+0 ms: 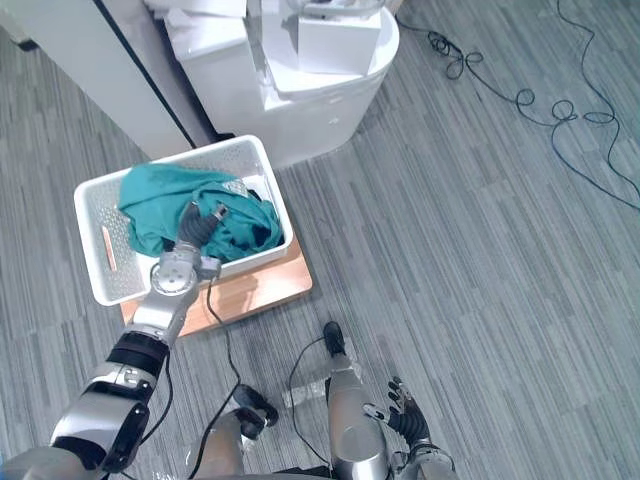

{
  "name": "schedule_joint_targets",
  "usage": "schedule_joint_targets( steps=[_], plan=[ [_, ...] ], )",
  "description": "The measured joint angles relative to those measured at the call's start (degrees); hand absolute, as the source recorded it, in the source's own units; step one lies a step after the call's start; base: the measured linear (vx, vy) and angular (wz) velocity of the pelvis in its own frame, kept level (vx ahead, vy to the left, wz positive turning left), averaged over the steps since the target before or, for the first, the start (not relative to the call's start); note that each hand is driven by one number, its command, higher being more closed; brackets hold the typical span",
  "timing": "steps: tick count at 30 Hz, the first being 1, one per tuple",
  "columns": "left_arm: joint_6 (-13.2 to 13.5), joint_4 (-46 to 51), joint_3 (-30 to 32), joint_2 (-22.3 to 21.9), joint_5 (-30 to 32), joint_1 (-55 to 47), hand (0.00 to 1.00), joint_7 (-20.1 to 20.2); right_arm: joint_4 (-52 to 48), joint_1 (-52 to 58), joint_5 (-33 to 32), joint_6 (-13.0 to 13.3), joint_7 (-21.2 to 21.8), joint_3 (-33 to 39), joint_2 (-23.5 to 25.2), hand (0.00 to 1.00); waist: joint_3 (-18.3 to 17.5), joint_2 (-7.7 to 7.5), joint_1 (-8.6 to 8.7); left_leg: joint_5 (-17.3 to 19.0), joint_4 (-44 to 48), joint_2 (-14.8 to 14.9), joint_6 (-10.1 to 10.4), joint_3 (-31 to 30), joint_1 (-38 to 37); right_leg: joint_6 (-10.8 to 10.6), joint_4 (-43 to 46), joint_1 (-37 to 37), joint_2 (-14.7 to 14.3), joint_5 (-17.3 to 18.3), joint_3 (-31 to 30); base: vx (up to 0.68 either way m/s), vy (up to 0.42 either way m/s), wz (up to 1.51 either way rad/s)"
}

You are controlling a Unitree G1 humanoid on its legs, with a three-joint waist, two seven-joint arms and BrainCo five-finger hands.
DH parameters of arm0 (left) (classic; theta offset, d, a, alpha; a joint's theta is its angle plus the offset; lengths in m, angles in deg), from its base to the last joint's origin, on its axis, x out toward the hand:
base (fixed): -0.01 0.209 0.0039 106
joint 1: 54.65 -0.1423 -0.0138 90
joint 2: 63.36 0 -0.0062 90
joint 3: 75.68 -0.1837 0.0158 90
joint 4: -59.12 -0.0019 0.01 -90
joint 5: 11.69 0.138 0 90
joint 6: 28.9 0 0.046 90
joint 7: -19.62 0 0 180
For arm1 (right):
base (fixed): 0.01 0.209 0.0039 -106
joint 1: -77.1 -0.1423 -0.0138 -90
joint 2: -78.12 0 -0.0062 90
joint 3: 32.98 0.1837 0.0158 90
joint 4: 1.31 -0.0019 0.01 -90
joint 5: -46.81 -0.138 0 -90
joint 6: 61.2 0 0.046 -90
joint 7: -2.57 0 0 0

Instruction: Tidy the bed and pick cloth on bed and put in laundry

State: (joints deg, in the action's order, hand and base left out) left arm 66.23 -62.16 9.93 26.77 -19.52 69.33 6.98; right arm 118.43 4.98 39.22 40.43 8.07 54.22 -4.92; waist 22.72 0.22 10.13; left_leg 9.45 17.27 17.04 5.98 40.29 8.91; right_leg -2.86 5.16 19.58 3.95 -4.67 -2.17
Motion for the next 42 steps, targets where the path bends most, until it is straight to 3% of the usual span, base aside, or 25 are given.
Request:
schedule_joint_targets(
  steps=[1,2,5,10,19,28,32,37,39,42],
  plan=[
    [-0.1,0.0,0.4,0.2,0.0,1.0,1.0,-1.3,-0.6,0.0,0.0,0.0,0.0,-0.1,-0.1,0.0,0.7,-0.2,-0.25,0.1,0.3,0.1,0.0,-0.1,0.2,0.0,0.0,0.1,0.0,0.0,0.0,-0.05,-0.051,0.04],
    [-0.2,0.0,0.7,0.4,0.0,1.5,0.0,-2.2,-0.8,0.0,-0.1,0.0,0.0,-0.2,-0.1,0.0,1.1,-0.31,-0.43,0.2,0.5,0.2,0.0,-0.2,0.3,0.0,0.1,0.1,0.0,0.0,0.2,-0.05,-0.056,0.06],
    [-0.2,0.0,2.5,0.7,-1.4,2.3,0.0,-4.0,-1.2,0.0,-0.1,0.0,-0.1,-0.2,-0.1,0.0,1.2,-0.34,-0.38,0.7,1.6,0.8,-0.1,-0.9,1.2,0.0,0.2,0.2,0.0,0.0,0.9,-0.03,-0.043,0.1],
    [0.3,0.0,4.4,0.9,-2.9,3.6,0.0,-3.4,-1.2,0.1,-0.1,0.1,0.1,-0.2,-0.1,0.0,1.2,-0.36,-0.89,0.7,1.9,0.9,-0.2,-1.5,1.6,0.0,0.2,0.0,0.1,0.0,1.5,-0.01,-0.034,0.05],
    [0.4,0.1,5.5,1.2,-2.8,2.8,0.0,1.7,-1.1,0.2,-0.2,0.6,0.6,-0.3,0.0,0.0,0.9,-0.48,-1.92,0.9,1.1,0.9,0.0,-1.1,-3.1,0.0,-0.2,-4.6,0.1,0.0,2.1,-0.02,-0.011,0.03],
    [-1.0,0.2,6.7,1.3,-2.4,-2.1,0.0,4.2,2.5,0.8,0.0,0.0,1.1,0.1,0.8,0.0,-4.3,-0.41,-1.74,-0.2,-1.2,0.3,0.4,-0.2,-6.0,0.0,-2.1,-7.2,0.0,0.0,2.3,0.0,-0.024,0.0],
    [-2.5,0.2,6.8,1.9,-1.2,-4.4,0.0,7.0,4.3,1.1,0.1,0.0,1.3,0.7,1.4,0.0,-6.7,-0.25,-1.65,-1.1,-3.4,-0.5,0.7,-0.2,-8.3,0.0,-3.2,-9.5,0.1,0.0,2.8,0.01,-0.008,0.02],
    [-6.5,0.2,7.2,2.8,2.8,-6.4,0.0,13.9,5.5,1.2,1.3,0.0,2.7,2.8,1.7,0.0,-8.6,0.25,-1.61,-2.0,-5.4,-1.3,0.9,-0.2,-10.2,0.0,-4.2,-11.2,0.3,0.0,2.9,0.0,-0.006,0.02],
    [-8.7,0.2,7.0,3.3,8.2,-6.7,0.0,18.5,6.1,1.2,2.8,0.0,3.4,3.4,1.7,0.0,-9.0,0.51,-1.57,-2.5,-6.4,-1.7,1.0,-0.1,-11.3,0.0,-4.4,-12.2,0.3,-0.1,2.9,0.0,0.0,0.0],
    [-9.8,0.2,5.8,5.8,13.9,-6.9,0.0,21.5,7.3,1.2,4.5,-0.1,3.7,4.6,1.8,0.0,-9.8,1.21,-0.89,-3.2,-8.0,-2.4,1.0,0.1,-11.9,0.0,-4.4,-12.2,0.6,-0.1,2.8,0.0,0.0,0.0]
  ],
)
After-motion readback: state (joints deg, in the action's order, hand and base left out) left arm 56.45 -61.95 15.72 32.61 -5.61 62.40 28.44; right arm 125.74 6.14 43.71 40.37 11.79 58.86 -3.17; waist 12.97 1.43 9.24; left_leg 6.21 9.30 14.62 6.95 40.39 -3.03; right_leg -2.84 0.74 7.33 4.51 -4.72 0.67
